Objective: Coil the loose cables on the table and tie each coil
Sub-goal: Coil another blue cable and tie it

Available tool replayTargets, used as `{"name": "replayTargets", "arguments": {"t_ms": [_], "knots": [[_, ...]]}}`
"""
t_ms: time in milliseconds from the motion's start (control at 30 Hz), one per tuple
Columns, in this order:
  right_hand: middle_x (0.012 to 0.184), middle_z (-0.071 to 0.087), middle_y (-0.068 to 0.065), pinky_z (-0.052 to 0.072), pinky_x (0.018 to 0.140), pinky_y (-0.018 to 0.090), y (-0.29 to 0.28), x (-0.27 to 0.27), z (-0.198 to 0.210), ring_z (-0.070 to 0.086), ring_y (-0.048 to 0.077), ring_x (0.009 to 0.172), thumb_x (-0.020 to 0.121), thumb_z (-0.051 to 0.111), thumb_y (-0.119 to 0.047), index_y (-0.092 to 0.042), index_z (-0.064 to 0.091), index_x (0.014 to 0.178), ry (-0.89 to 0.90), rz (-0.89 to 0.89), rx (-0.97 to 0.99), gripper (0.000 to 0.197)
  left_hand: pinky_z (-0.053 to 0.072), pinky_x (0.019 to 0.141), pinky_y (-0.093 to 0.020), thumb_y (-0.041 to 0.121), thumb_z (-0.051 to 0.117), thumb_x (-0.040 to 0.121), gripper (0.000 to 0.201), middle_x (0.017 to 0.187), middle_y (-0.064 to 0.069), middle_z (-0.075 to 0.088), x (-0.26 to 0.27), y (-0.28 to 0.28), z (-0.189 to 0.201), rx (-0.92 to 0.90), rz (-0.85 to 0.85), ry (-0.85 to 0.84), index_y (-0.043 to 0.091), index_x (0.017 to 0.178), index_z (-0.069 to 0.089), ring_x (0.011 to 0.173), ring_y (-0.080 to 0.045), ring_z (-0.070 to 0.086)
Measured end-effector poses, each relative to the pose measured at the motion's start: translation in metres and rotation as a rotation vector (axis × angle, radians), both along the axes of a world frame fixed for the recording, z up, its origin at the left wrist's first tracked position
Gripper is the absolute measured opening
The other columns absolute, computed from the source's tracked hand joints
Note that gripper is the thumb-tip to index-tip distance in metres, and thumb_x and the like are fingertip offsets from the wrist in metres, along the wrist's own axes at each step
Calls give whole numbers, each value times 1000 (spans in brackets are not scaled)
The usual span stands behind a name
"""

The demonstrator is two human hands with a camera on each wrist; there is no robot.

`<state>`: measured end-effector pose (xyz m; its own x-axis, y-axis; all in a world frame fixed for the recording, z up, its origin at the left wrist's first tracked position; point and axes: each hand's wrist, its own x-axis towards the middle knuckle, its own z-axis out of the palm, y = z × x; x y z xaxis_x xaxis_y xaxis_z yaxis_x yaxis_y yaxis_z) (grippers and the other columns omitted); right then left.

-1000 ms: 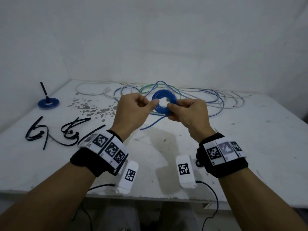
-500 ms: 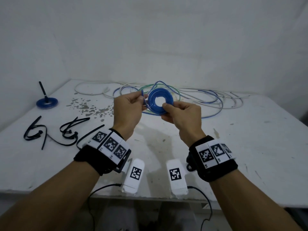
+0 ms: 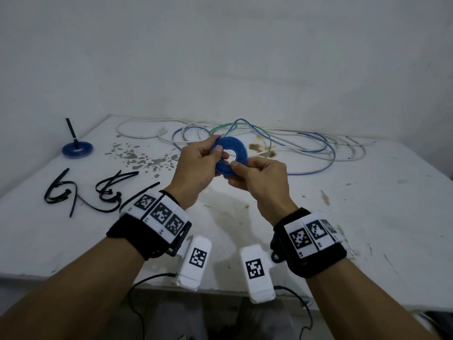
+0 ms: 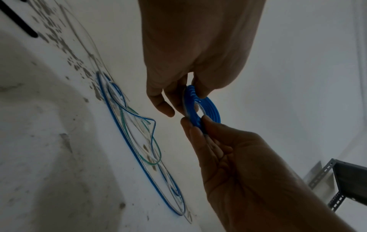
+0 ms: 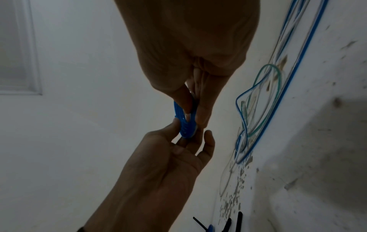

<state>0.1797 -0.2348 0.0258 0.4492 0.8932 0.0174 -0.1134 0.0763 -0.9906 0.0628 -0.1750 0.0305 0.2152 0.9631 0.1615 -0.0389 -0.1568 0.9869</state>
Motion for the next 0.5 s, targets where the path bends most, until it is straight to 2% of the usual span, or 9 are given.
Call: {"name": "replayTargets", "arguments": {"t_ms": [100,200,267,333,400,500], "knots": [[77,76,13,61,65,27,1,-4,0,75,23,72,86,75,-6,4,72,93,-28,65,-13,13,58,81,-25,10,54,100,34,85,1,69,-5,4,-4,45,32,25,17,133,60,82,-10,64],[78,76,12,62,68,32,5,-7,0,75,21,73,83,79,-15,2,72,95,-168,119,-27,22,53,80,-16,9,54,100,34,84,3,68,-16,8,-7,89,63,80,19,131,61,79,-6,62],[86,77,10,62,71,36,10,-11,1,75,19,75,84,79,-20,-3,68,116,-323,122,13,39,51,77,-16,8,52,101,33,84,3,67,-27,9,-8,121,34,150,16,131,61,74,-5,61],[98,75,8,62,71,36,18,-15,2,75,18,78,87,75,-17,-15,50,143,-461,177,53,61,50,74,-20,7,50,101,34,81,0,64,-41,8,-9,137,4,216,16,133,60,69,-8,58],[102,73,7,63,68,35,24,-24,4,75,19,72,91,70,-13,-25,39,150,-572,309,58,68,48,71,-20,8,49,101,36,80,1,62,-57,9,-8,144,-9,291,19,135,59,69,-9,55],[104,68,5,62,70,34,31,-45,6,74,20,64,93,67,-14,-26,43,148,-688,452,26,61,44,68,-28,10,48,101,38,79,0,63,-87,10,-3,182,-35,452,26,135,58,71,-15,52]]}}
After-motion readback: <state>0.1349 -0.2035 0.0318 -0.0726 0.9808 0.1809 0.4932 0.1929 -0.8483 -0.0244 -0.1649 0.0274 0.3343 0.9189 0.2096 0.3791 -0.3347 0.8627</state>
